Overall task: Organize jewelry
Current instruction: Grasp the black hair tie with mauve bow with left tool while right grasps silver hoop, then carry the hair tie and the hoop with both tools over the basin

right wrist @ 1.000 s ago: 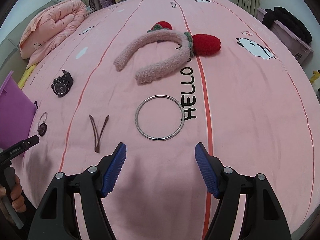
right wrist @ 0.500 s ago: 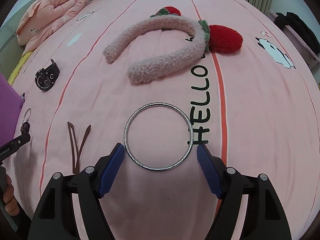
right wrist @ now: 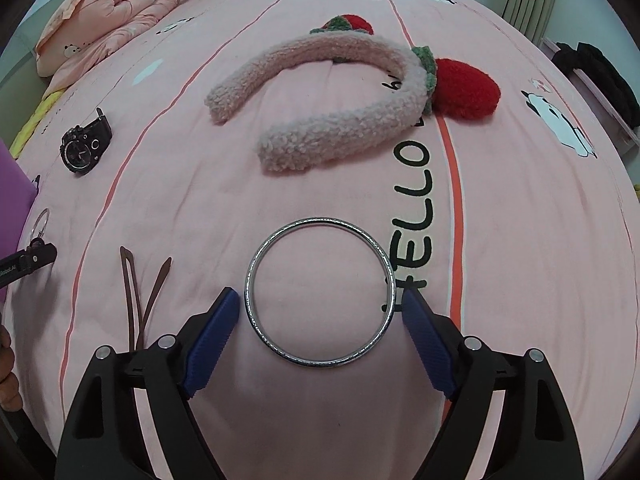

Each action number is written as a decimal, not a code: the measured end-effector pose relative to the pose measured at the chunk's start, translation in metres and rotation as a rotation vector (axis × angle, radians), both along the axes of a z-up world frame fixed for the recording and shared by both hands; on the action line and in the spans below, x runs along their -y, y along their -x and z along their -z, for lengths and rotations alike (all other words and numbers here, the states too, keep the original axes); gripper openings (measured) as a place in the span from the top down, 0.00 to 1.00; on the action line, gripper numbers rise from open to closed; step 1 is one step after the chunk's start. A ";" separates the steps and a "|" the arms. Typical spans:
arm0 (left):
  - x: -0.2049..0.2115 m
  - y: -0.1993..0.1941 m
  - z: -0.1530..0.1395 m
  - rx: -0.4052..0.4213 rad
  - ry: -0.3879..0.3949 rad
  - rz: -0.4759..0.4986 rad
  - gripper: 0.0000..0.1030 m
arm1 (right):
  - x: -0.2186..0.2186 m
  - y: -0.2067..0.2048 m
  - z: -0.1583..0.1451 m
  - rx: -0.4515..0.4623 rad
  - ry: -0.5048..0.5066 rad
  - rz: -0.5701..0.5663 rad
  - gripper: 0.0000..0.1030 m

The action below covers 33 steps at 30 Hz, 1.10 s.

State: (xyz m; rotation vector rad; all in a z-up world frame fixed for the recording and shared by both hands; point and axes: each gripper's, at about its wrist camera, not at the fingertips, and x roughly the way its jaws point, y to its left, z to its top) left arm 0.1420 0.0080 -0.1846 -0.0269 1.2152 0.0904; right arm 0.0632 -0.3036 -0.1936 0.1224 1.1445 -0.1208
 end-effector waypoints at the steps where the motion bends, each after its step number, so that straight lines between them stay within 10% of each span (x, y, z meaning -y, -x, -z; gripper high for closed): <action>1: 0.002 -0.002 0.001 0.000 -0.010 0.000 0.07 | -0.001 0.000 0.001 0.002 0.005 -0.001 0.23; 5: 0.010 -0.003 0.003 0.011 -0.051 0.004 0.10 | -0.003 0.001 0.003 0.011 0.019 -0.008 0.24; 15: 0.019 0.018 -0.008 0.067 -0.007 0.065 0.84 | -0.006 0.004 -0.002 0.013 0.001 -0.003 0.32; 33: -0.002 0.059 -0.061 0.139 0.118 0.146 0.85 | -0.007 0.038 -0.022 0.063 -0.050 0.025 0.32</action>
